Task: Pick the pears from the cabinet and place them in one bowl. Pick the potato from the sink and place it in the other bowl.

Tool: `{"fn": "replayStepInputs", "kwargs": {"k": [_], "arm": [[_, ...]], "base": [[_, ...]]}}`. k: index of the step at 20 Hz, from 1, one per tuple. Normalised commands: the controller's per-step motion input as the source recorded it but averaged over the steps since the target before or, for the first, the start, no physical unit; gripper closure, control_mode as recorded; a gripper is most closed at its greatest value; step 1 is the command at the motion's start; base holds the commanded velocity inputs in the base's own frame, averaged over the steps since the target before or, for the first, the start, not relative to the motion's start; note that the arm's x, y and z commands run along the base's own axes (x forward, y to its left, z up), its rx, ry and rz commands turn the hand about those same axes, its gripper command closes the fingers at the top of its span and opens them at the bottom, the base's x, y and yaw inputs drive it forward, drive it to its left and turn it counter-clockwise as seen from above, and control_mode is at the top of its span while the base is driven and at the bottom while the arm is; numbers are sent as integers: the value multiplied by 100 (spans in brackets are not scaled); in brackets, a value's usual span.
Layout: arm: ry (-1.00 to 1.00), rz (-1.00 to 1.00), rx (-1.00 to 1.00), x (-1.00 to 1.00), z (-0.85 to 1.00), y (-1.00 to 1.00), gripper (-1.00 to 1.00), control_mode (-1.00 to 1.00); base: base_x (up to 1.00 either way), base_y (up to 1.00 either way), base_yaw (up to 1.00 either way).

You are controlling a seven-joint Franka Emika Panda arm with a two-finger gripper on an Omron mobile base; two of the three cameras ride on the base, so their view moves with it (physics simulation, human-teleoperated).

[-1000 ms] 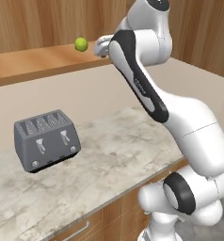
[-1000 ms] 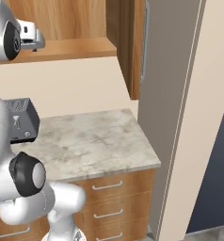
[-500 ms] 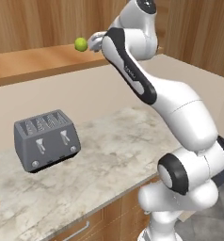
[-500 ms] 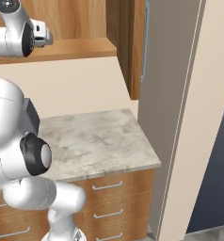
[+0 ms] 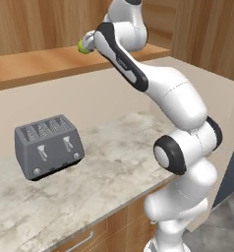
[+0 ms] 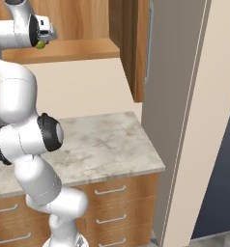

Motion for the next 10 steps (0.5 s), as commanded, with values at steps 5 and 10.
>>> {"fn": "replayStepInputs", "kwargs": {"k": [5, 10], "arm": [[0, -7, 7, 53, -42, 19, -100, -100], [-9, -19, 18, 39, -12, 17, -100, -100]], "base": [[0, 0, 0], [0, 0, 0]]}}
